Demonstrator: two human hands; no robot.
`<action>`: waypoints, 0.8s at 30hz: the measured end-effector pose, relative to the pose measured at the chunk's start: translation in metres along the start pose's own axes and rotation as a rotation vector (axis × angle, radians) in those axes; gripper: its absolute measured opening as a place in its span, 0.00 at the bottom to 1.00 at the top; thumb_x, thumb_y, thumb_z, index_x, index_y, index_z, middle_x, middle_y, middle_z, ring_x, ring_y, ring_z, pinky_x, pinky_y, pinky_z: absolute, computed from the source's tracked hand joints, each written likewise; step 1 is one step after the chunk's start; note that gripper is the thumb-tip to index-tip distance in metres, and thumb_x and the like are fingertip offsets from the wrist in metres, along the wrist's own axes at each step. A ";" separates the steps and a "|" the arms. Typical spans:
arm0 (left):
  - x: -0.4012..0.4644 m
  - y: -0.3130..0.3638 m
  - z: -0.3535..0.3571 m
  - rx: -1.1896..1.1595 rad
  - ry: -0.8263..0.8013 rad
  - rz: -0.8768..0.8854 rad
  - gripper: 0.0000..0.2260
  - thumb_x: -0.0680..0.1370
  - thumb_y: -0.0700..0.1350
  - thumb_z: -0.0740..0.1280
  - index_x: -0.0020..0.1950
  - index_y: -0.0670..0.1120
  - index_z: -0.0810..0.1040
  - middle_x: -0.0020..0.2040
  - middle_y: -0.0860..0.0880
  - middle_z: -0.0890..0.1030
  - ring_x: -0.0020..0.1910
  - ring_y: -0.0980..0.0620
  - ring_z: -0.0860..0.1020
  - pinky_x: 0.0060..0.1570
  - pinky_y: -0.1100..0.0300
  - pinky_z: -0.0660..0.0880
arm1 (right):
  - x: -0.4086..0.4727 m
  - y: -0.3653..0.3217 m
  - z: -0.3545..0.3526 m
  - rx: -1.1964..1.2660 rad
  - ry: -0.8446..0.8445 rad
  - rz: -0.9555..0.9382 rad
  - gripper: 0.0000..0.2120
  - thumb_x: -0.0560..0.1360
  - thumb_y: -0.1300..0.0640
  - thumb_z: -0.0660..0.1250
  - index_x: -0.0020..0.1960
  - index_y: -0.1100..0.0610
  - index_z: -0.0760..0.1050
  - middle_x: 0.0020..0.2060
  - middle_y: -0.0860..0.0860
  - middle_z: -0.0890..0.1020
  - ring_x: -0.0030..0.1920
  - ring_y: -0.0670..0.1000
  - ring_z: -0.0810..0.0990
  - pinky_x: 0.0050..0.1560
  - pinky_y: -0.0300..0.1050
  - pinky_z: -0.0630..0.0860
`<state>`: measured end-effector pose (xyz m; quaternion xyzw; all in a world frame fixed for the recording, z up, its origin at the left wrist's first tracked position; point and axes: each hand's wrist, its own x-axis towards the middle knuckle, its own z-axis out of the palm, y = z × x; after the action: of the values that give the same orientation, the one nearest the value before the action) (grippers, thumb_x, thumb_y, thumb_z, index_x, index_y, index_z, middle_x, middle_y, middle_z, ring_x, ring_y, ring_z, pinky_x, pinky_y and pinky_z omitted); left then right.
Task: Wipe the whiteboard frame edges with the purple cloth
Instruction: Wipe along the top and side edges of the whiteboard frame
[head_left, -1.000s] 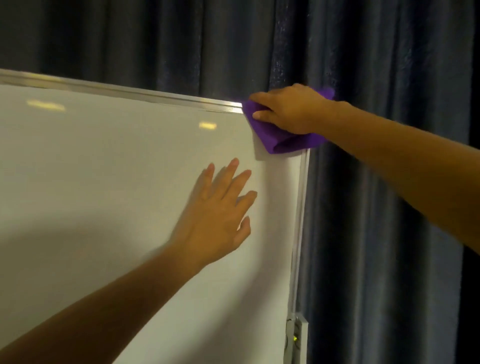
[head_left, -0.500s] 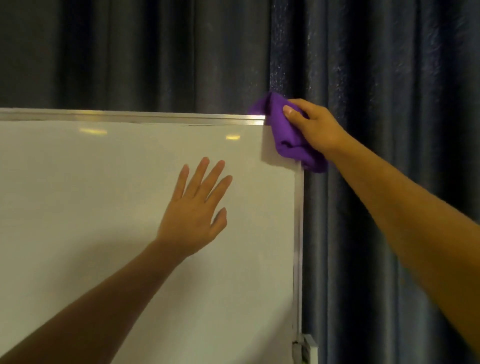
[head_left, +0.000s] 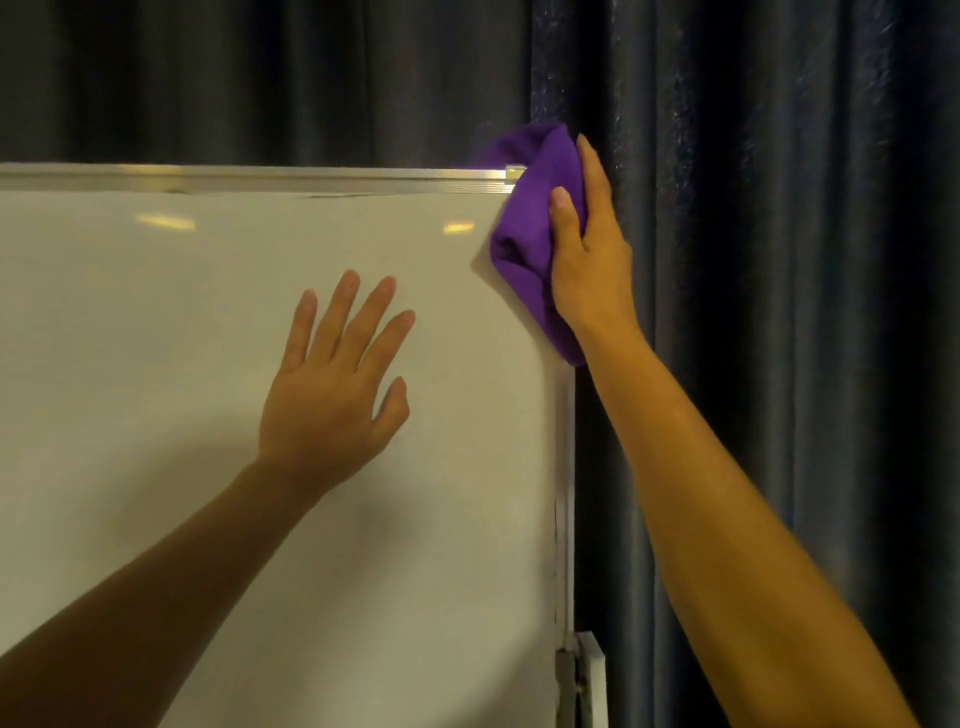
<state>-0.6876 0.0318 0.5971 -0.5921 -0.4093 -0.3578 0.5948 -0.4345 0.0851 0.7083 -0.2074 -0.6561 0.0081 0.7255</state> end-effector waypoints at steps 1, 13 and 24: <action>0.000 -0.001 -0.001 0.005 -0.001 0.000 0.26 0.85 0.54 0.57 0.82 0.45 0.67 0.85 0.43 0.61 0.85 0.38 0.57 0.82 0.33 0.55 | -0.005 0.001 0.000 -0.003 -0.003 -0.009 0.26 0.83 0.41 0.52 0.79 0.43 0.53 0.73 0.46 0.69 0.58 0.39 0.72 0.55 0.31 0.68; 0.001 0.004 0.003 0.029 -0.011 0.006 0.26 0.85 0.54 0.55 0.81 0.43 0.68 0.84 0.41 0.62 0.84 0.36 0.58 0.82 0.33 0.56 | -0.104 0.042 -0.003 0.020 0.002 0.092 0.23 0.82 0.37 0.50 0.75 0.30 0.49 0.49 0.21 0.72 0.48 0.33 0.78 0.39 0.31 0.78; 0.003 0.003 0.003 0.032 -0.059 0.013 0.27 0.85 0.53 0.55 0.82 0.43 0.66 0.84 0.40 0.61 0.84 0.35 0.57 0.82 0.32 0.55 | -0.125 0.052 -0.006 0.084 -0.010 0.149 0.23 0.81 0.38 0.54 0.74 0.30 0.53 0.57 0.26 0.72 0.53 0.35 0.77 0.46 0.35 0.79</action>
<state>-0.6838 0.0353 0.5986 -0.5955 -0.4284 -0.3296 0.5943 -0.4328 0.0950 0.5731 -0.2252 -0.6415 0.0907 0.7277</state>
